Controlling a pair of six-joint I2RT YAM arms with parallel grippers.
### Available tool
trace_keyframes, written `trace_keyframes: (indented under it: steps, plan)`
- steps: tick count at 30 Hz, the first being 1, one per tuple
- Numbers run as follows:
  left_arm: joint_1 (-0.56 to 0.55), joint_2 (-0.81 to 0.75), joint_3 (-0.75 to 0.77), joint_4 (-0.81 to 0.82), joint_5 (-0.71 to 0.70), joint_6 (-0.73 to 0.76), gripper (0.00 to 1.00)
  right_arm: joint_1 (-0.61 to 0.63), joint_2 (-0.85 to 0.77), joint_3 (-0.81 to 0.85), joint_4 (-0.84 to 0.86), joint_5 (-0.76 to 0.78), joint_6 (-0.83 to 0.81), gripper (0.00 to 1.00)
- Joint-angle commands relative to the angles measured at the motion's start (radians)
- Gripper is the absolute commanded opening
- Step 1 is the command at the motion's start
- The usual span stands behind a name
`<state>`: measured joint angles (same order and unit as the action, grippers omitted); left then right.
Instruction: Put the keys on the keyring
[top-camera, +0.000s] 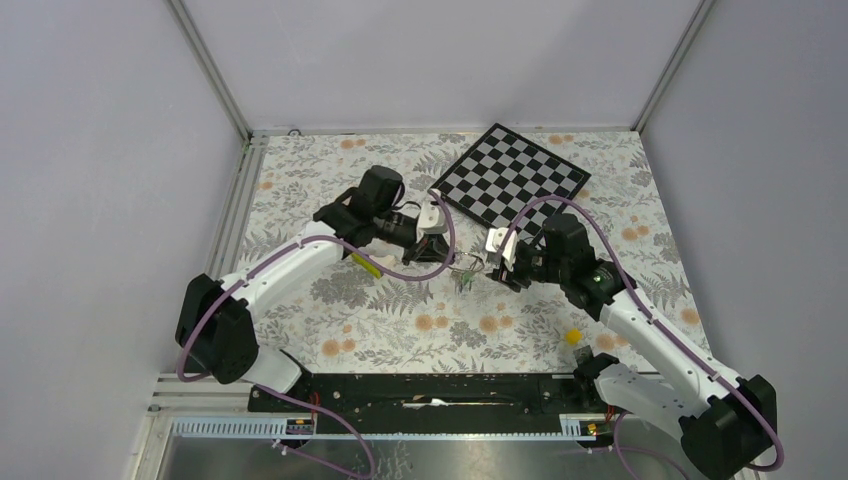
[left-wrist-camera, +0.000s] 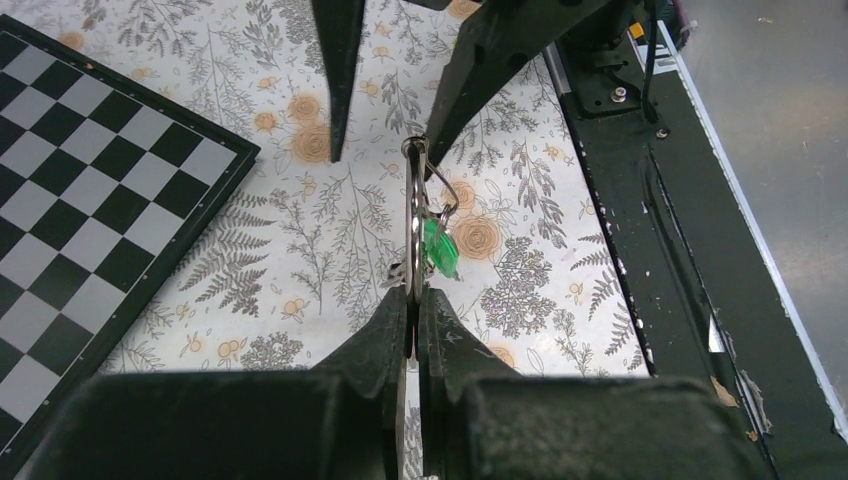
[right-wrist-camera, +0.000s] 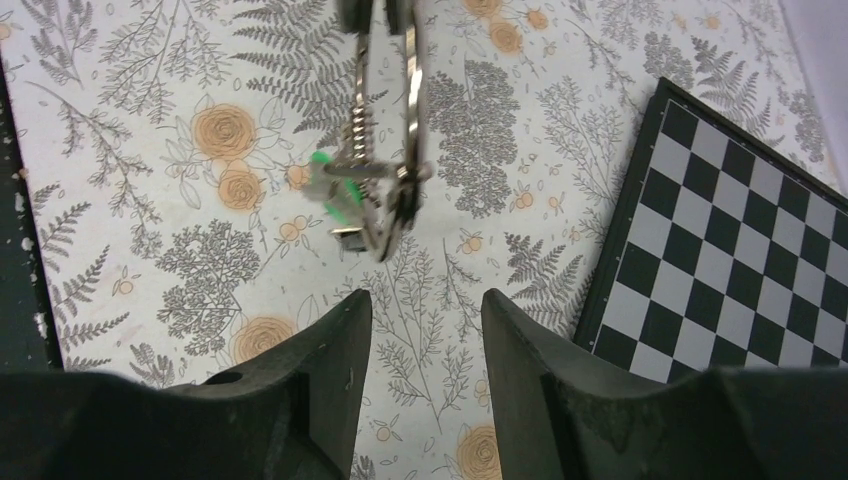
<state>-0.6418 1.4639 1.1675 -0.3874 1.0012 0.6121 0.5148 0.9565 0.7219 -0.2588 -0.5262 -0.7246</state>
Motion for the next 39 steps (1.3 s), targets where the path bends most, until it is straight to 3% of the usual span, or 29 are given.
trace_keyframes:
  steps: [1,14,26,33,37,39]
  plan:
    - [0.025,-0.051,-0.005,0.057,0.078,0.037,0.00,-0.003,0.005,0.027,-0.053,-0.053,-0.040,0.51]
    - [0.027,-0.046,-0.060,0.115,0.127,0.016,0.00,-0.004,0.017,0.082,0.029,-0.124,0.096,0.49]
    - [0.027,-0.029,-0.054,0.136,0.143,-0.005,0.00,-0.004,0.041,0.082,-0.002,-0.205,0.083,0.47]
    - [0.027,-0.025,-0.066,0.148,0.163,-0.008,0.00,-0.004,0.061,0.097,0.011,-0.203,0.098,0.24]
    - [0.027,-0.022,-0.076,0.176,0.156,-0.021,0.00,-0.004,0.068,0.113,0.008,-0.204,0.090,0.03]
    - [0.030,-0.021,-0.085,0.189,0.132,-0.023,0.05,-0.004,0.064,0.132,-0.013,-0.171,0.072,0.00]
